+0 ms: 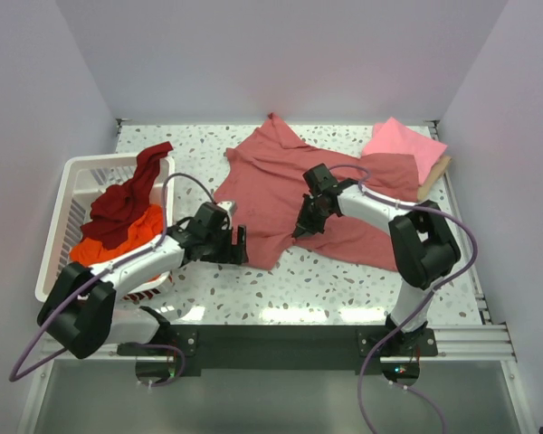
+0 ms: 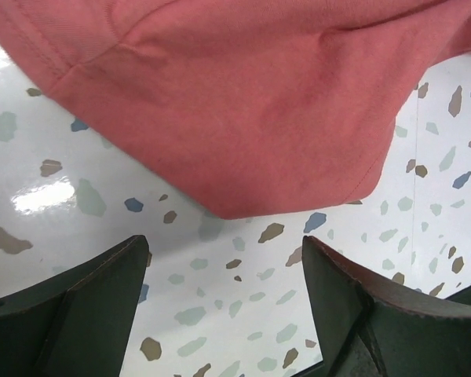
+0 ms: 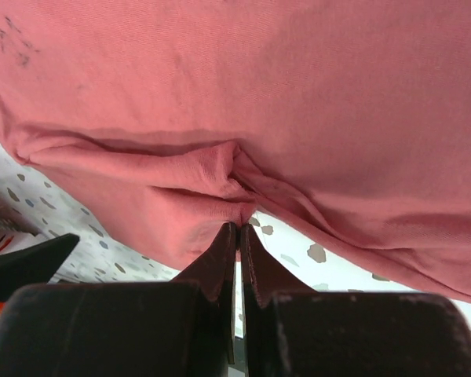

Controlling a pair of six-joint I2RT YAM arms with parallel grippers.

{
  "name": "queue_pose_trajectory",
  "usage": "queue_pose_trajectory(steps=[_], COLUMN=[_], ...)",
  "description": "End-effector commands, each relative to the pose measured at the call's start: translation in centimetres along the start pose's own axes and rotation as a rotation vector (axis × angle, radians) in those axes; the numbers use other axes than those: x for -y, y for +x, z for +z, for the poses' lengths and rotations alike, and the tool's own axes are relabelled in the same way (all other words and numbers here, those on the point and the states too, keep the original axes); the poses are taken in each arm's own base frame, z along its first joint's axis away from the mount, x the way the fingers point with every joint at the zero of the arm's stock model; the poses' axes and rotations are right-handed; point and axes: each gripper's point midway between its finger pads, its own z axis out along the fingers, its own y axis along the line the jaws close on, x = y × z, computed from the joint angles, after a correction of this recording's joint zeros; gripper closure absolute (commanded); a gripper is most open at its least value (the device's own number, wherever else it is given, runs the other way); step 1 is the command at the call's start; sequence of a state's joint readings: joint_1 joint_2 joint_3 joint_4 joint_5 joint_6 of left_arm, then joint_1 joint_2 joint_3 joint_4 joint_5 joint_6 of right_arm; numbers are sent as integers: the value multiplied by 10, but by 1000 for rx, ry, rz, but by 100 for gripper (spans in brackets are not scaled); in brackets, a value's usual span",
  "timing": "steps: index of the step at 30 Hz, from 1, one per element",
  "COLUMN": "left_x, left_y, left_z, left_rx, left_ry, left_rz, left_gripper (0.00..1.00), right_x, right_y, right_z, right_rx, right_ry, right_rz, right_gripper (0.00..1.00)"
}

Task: Fold and stack the t-shirts
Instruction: Fold the tshirt

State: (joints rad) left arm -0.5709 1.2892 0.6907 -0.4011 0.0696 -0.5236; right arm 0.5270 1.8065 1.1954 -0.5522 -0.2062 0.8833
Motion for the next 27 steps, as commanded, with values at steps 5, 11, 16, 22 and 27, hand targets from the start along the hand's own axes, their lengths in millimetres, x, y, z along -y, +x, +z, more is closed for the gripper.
queue_pose_trajectory(steps=[5, 11, 16, 22, 27], left_x=[21, 15, 14, 9, 11], left_y=[-11, -15, -13, -9, -15], left_z=[21, 44, 49, 32, -9], left_rx=[58, 38, 12, -45, -30], left_ry=[117, 65, 53, -16, -36], left_rz=[-44, -52, -67, -117, -138], left_gripper=[21, 34, 58, 99, 100], right_x=[-16, -9, -7, -5, -1], right_y=[-7, 1, 2, 2, 4], right_z=[-6, -6, -11, -20, -30], right_rx=[2, -14, -10, -2, -1], right_ry=[-47, -39, -33, -17, 2], right_rz=[-1, -1, -9, -38, -75], right_gripper=[100, 100, 100, 100, 100])
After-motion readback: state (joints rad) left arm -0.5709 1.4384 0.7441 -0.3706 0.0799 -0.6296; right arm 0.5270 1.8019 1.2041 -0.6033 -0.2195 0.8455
